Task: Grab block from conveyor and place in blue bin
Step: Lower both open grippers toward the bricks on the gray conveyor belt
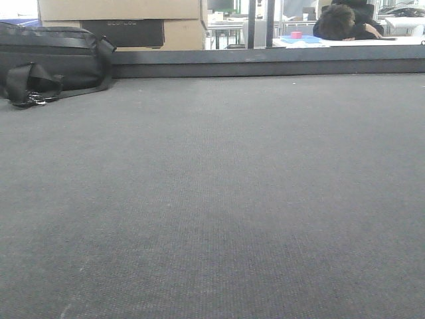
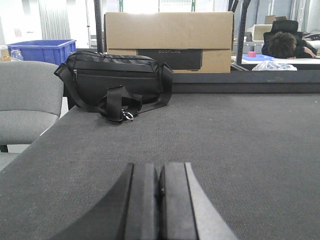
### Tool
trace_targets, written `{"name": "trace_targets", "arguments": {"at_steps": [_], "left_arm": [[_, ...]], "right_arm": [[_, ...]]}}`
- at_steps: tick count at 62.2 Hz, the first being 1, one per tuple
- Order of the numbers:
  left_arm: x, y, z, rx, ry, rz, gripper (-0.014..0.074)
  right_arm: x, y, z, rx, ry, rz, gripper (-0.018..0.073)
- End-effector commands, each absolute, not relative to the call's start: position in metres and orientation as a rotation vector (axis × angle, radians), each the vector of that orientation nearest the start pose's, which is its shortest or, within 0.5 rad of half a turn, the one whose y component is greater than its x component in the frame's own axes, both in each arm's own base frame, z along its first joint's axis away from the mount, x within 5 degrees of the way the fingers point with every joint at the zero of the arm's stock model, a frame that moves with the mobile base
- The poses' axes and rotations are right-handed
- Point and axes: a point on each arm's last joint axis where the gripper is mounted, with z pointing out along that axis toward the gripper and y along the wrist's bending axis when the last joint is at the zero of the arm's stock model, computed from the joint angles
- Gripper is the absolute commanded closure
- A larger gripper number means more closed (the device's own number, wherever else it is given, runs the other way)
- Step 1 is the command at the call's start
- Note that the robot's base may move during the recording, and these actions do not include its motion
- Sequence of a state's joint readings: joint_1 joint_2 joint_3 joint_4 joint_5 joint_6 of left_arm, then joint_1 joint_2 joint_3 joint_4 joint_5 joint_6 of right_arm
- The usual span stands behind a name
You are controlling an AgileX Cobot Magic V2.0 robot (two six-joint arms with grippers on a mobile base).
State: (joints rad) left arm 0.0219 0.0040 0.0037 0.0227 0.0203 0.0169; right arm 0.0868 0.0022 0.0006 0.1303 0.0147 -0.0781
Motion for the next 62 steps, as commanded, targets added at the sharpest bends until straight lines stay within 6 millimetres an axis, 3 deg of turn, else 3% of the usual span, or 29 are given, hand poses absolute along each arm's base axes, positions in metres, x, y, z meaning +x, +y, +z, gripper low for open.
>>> {"name": "trace_targets", "arguments": {"at_steps": [1,47,53,56,62], "left_arm": [[0.056,0.002,0.213,0.008,1.490,0.052,0.0708],[0.056,0.001,0.217,0.008,1.445,0.052,0.0708],[0.055,0.001,0.218,0.008,1.449,0.052,0.0708],[0.054,0.001,0.227,0.007,1.458,0.053,0.0708],[0.045,0.002,0.252,0.004,1.511,0.055,0.0708]], "right_arm": [[0.056,0.005,0.214,-0.030,1.477,0.112,0.0721],[0.056,0.005,0.215,-0.028,1.463,0.111,0.0721],[0.054,0.003,0.226,-0.005,1.345,0.111,0.0721],[0.054,0.003,0.228,0.014,1.330,0.127,0.0721],[0.047,0.004,0.254,0.002,1.334,0.143,0.0721]]}}
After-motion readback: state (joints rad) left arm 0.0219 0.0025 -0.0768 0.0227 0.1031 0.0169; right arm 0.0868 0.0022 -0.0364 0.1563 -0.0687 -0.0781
